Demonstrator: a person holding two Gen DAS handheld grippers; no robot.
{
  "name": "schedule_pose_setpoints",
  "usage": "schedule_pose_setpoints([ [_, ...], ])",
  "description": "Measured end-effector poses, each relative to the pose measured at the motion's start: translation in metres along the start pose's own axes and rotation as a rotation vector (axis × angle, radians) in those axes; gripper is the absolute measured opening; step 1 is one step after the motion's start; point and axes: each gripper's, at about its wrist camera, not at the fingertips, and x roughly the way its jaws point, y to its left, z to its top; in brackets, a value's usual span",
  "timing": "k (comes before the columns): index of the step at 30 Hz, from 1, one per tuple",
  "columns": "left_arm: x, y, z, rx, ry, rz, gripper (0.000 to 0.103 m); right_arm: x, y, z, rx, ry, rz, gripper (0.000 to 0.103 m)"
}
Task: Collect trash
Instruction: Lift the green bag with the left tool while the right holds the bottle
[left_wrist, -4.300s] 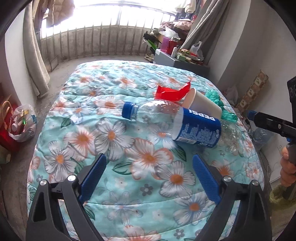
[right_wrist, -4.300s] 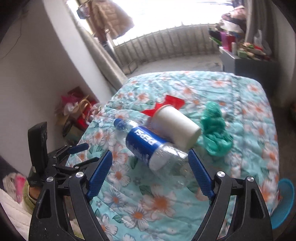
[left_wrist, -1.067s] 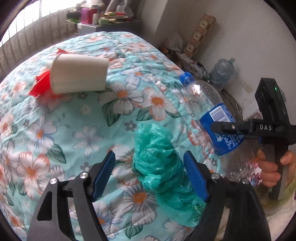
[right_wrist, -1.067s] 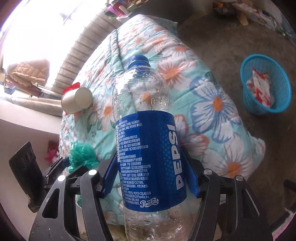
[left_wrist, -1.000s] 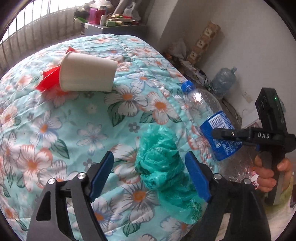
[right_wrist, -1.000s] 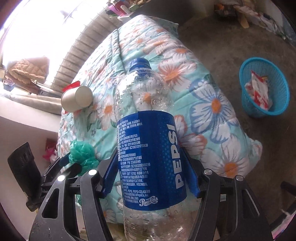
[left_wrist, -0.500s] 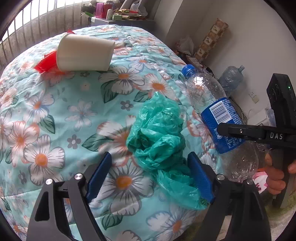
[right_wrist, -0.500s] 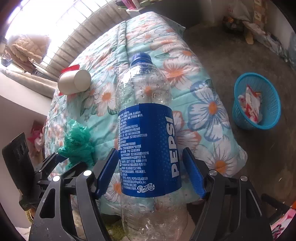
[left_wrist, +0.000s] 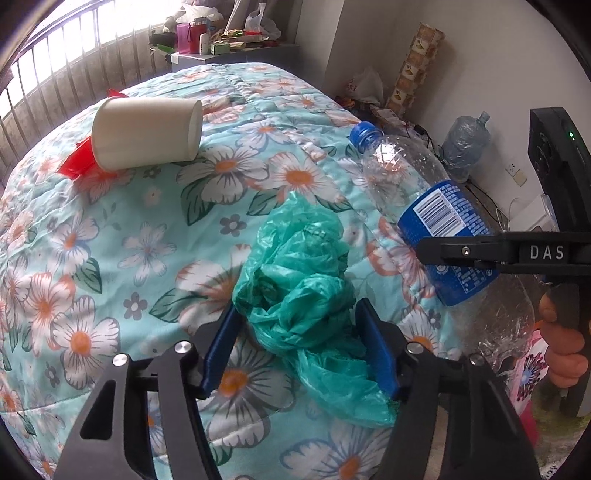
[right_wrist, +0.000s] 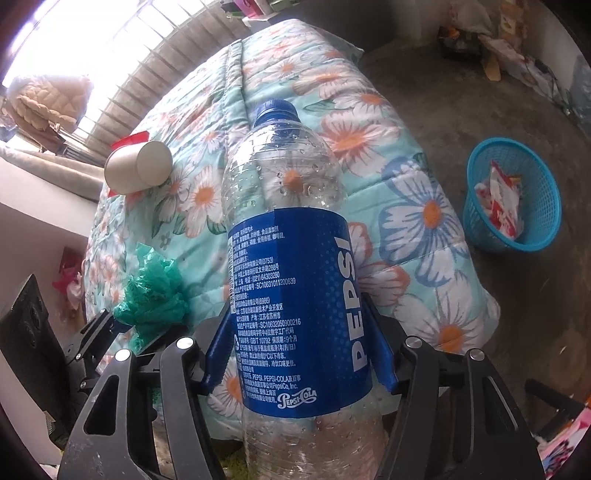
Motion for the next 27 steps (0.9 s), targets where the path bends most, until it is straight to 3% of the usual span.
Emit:
schedule_pose_setpoints([
  [27, -0.016, -0.008, -0.004, 0.049, -0.061, 0.076, 0.051, -0.011, 0.001, -0.002, 0.029, -0.067, 0.081, 0.056],
])
